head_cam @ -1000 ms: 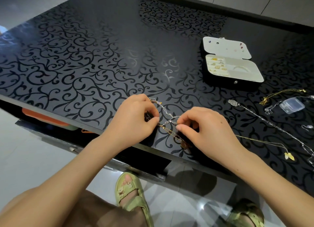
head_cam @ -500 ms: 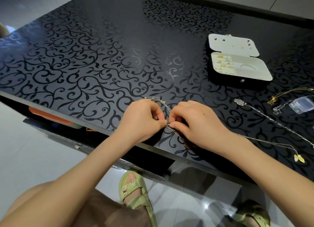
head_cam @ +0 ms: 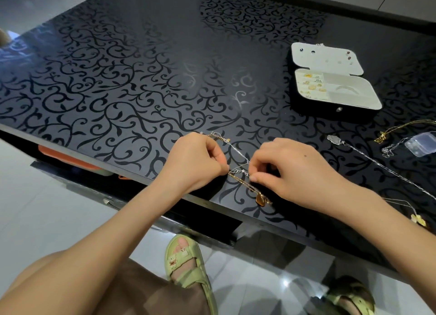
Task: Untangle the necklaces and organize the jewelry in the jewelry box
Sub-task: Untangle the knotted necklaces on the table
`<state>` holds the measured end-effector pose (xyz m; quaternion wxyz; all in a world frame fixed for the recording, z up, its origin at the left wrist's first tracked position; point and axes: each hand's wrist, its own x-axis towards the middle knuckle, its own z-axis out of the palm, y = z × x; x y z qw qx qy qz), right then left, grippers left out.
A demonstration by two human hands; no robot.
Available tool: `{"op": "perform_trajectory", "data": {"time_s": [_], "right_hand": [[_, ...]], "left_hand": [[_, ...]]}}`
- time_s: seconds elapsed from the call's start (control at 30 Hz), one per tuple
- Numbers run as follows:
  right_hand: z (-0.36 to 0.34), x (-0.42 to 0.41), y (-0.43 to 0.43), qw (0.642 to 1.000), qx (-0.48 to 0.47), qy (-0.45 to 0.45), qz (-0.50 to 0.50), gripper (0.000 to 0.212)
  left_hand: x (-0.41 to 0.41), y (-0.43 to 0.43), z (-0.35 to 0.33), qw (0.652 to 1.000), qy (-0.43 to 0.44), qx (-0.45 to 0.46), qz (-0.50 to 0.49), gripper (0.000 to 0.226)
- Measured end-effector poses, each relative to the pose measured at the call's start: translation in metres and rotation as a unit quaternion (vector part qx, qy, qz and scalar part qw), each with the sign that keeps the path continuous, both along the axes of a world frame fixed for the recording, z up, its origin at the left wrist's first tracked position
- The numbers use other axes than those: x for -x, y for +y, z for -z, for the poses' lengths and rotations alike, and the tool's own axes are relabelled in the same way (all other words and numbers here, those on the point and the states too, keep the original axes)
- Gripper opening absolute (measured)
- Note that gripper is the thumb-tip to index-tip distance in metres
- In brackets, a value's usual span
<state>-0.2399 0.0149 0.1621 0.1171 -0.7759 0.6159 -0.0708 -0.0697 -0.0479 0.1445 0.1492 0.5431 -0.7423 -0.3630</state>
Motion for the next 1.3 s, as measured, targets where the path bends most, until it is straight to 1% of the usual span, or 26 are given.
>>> {"op": "perform_trajectory", "data": {"time_s": [0.07,0.1,0.23,0.33,0.43,0.6,0.83,1.0,1.17,1.23,1.3], "right_hand": [[0.005,-0.007,-0.004,0.998,0.046,-0.032,0.025,0.010],[0.008,-0.009,-0.007,0.997,0.055,-0.032,0.032,0.010],[0.012,-0.011,-0.020,1.000,0.018,0.014,0.008,0.007],[0.009,-0.011,-0.027,0.999,-0.014,0.041,-0.024,0.010],[0.006,-0.012,-0.026,0.997,-0.012,0.058,-0.045,0.012],[0.008,-0.008,-0.010,0.995,0.062,-0.009,-0.080,0.013],[0.014,-0.006,0.005,0.991,0.053,-0.079,-0.089,0.011],[0.016,-0.005,0.013,0.995,-0.012,-0.089,-0.053,0.014],[0.013,-0.004,0.015,0.996,-0.007,-0.081,-0.023,0.005],[0.011,-0.003,0.015,0.997,-0.004,-0.070,-0.023,0.005],[0.010,-0.003,0.015,0.998,0.002,-0.059,-0.033,0.006]], "left_hand": [[0.000,0.000,0.000,1.000,-0.004,0.002,0.000,0.017],[0.000,0.000,-0.001,1.000,-0.005,0.003,0.001,0.018],[0.000,0.000,-0.002,1.000,-0.006,0.003,0.007,0.018],[0.000,-0.001,-0.001,1.000,-0.006,-0.002,0.002,0.020],[0.001,-0.001,-0.001,1.000,-0.011,-0.005,0.000,0.021],[0.001,-0.002,0.000,1.000,-0.011,-0.004,0.005,0.014],[0.000,-0.002,0.002,1.000,-0.010,0.007,0.004,0.015],[-0.001,0.000,0.003,0.999,-0.012,0.027,0.021,0.014],[-0.007,0.003,0.002,0.998,0.016,0.045,0.052,0.017],[-0.008,0.003,0.003,0.997,0.019,0.057,0.055,0.020],[-0.007,0.004,0.002,0.996,0.013,0.067,0.054,0.018]]}}
